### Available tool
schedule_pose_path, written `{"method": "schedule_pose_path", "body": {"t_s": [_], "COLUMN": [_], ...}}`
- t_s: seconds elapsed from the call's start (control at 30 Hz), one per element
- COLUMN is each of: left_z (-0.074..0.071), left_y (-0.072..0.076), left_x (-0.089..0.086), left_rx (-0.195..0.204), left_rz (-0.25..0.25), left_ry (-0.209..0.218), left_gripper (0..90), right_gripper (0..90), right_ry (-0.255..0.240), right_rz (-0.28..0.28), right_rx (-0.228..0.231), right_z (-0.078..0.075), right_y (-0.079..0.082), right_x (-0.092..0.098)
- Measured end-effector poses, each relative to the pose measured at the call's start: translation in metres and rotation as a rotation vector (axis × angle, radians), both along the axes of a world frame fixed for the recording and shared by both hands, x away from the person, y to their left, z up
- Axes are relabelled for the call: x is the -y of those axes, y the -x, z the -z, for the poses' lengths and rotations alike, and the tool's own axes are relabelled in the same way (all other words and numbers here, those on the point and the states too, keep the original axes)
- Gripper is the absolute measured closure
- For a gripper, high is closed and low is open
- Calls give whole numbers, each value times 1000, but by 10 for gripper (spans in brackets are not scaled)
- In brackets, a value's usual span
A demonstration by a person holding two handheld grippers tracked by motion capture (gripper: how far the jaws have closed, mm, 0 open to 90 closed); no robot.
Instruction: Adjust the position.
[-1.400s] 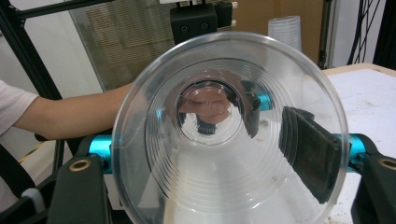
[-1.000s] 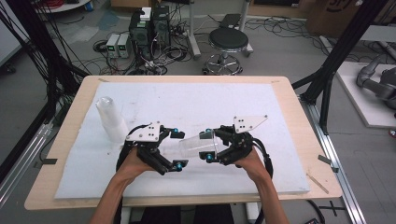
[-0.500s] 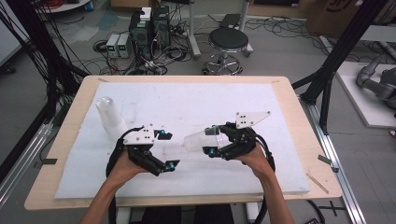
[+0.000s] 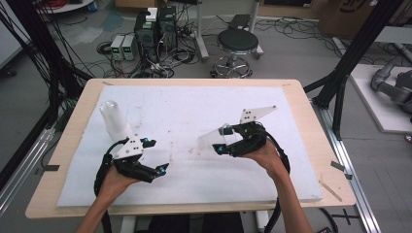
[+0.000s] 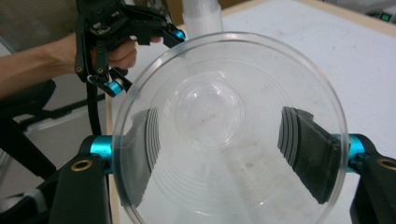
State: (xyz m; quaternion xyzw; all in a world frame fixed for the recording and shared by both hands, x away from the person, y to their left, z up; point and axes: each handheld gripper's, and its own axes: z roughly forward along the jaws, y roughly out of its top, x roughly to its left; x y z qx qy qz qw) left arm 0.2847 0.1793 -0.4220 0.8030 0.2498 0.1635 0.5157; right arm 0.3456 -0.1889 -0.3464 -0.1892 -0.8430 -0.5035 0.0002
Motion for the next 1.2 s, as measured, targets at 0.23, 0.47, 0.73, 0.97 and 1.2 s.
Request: {"method": "schedule_pose_path", "body": {"t_s": [0.23,0.47,0.73,0.97,1.2], "left_z": [18,30,40,43,44], "left_y": [5,7,6,4,5], "left_x": [-16,-30,-42,-46,-44], "left_rx": [-27,-26,-27,-31,-27], "left_rz": [-50,-96,-151,-165,-170], "left_ry": [35,61,100,125,112], "left_gripper": [87,77,77,77,77], "right_gripper": [295,295,295,295,295], "right_ry": [126,241,350,432,453], "right_rz": [33,51,75,86,101], "right_rx": [-13,-23,-55,-82,-97], "right_z": [-7,-11,-10,-8,-6], "right_y": [-10,-20,-30,-36,-39], "right_x": [-8,-17,-24,-31,-33]}}
